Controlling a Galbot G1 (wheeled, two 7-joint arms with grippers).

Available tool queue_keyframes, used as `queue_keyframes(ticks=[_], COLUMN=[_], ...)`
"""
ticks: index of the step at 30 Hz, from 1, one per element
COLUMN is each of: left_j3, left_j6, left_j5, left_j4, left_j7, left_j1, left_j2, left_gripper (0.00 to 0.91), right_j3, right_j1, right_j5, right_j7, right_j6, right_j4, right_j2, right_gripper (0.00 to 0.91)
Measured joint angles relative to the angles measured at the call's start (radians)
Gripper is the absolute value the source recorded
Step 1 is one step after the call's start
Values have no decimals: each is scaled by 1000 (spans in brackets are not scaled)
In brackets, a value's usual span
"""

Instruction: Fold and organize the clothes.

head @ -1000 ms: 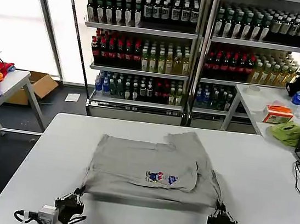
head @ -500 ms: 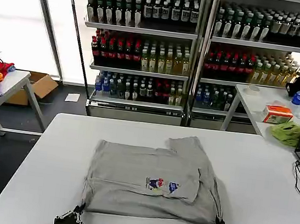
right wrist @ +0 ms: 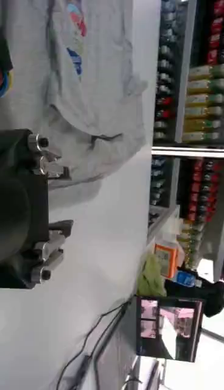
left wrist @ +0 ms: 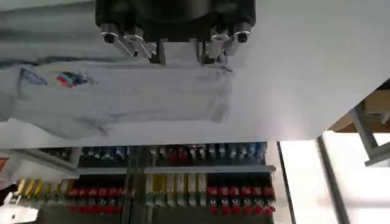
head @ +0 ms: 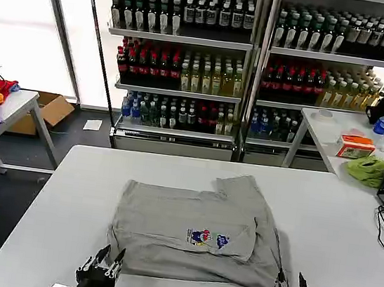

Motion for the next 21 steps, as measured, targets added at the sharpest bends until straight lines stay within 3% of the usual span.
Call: queue_keyframes(ticks=[6, 13, 17, 21], left_j3=[-17, -42, -40, -21], left_j6=[0, -19, -20, -20], left_j5=[-55, -98, -120, -143], left_j4=[-17, 23, 70, 142], left_j7=[-2, 15, 37, 66], left_j1=[-43, -149, -234, -334], left_j2=[12, 38, 83, 150], left_gripper=[907, 907, 907, 907], right_j3=[35, 61, 52, 19], right_j1=[109, 320, 442, 572], right_j5=[14, 50, 79, 130], right_j7=[-30, -133, -202, -239], right_j6=[21, 60, 59, 33], right_j4=[-34, -150, -231, -332], right_j2=[-9, -79, -139, -191], right_gripper=[907, 907, 907, 907])
